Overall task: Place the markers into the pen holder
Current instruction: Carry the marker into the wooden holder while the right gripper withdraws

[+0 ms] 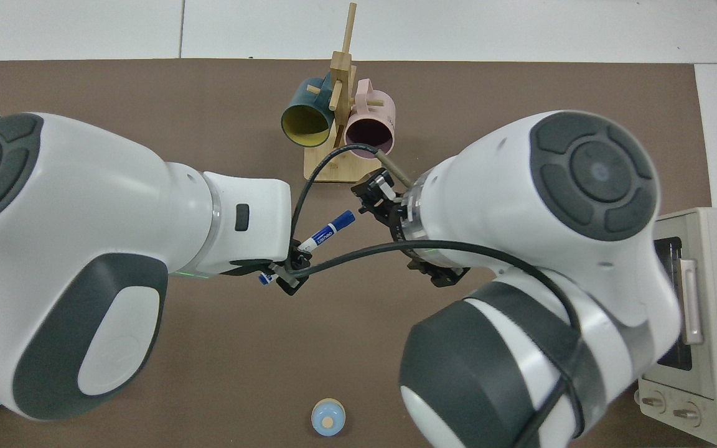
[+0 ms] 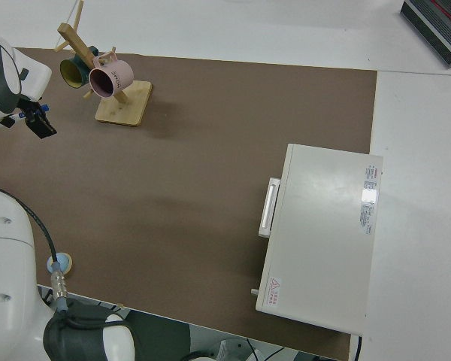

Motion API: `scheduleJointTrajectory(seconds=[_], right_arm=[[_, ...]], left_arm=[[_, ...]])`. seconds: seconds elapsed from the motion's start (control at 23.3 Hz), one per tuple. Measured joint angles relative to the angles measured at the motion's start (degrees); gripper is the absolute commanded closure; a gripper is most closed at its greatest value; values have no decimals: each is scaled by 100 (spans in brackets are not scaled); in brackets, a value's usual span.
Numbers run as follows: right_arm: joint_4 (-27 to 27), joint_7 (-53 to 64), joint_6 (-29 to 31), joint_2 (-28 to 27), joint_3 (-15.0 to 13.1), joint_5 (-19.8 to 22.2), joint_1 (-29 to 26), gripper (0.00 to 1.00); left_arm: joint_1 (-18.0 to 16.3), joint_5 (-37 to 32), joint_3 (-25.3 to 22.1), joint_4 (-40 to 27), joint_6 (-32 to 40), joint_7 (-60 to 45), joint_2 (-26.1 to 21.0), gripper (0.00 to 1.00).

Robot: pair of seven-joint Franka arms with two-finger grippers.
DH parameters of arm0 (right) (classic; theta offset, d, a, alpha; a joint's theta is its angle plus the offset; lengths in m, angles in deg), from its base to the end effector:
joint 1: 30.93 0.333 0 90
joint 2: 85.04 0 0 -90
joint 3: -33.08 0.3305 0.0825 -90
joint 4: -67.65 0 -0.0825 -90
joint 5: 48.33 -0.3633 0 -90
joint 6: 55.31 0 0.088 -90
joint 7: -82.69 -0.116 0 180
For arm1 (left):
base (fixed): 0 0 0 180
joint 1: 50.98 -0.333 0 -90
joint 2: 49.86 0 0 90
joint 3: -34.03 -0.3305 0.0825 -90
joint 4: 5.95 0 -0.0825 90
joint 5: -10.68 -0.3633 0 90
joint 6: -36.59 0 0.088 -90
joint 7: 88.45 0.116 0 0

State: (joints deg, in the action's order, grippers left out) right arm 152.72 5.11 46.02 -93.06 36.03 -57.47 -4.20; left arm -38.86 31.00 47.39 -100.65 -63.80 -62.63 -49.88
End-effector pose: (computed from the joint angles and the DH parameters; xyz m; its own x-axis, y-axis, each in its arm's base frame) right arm 0.5138 0.3078 0.6108 0.6576 -0.7418 -0.1315 -0.7521 -0.6360 -0.1731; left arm 0.4827 -0.2678 0.6152 0.6677 -0.7082 0.2296 -0.7426 -0.6114 0.2734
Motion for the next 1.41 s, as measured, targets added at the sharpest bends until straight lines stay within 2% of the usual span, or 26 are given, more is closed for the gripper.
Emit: scheduleJointTrajectory(seconds=[0.26, 0.47, 0.81, 1.03, 1.2, 1.41], right_arm=[[92, 1686, -643, 385, -19, 103, -705, 1], [239, 3387, -1068, 647, -39, 499, -1216, 1], [343, 5568, -1281, 842, -40, 711, -1664, 1], [511, 6794, -1342, 1009, -39, 817, -1946, 1], [695, 7429, -1342, 1139, -40, 821, -2141, 1], [789, 7572, -1341, 1199, -28, 821, -2196, 1]], left_arm=[[-177, -84, -9, 26, 134, 2, 30, 100], [-264, -313, -13, 99, 289, -2, 79, 100], [-449, -748, -75, 318, 761, -413, 102, 100], [-496, -1267, -105, 387, 983, -616, 151, 100], [-504, -1706, -233, 538, 1189, -659, 211, 100], [-519, -2509, -435, 934, 1700, -331, 231, 100]])
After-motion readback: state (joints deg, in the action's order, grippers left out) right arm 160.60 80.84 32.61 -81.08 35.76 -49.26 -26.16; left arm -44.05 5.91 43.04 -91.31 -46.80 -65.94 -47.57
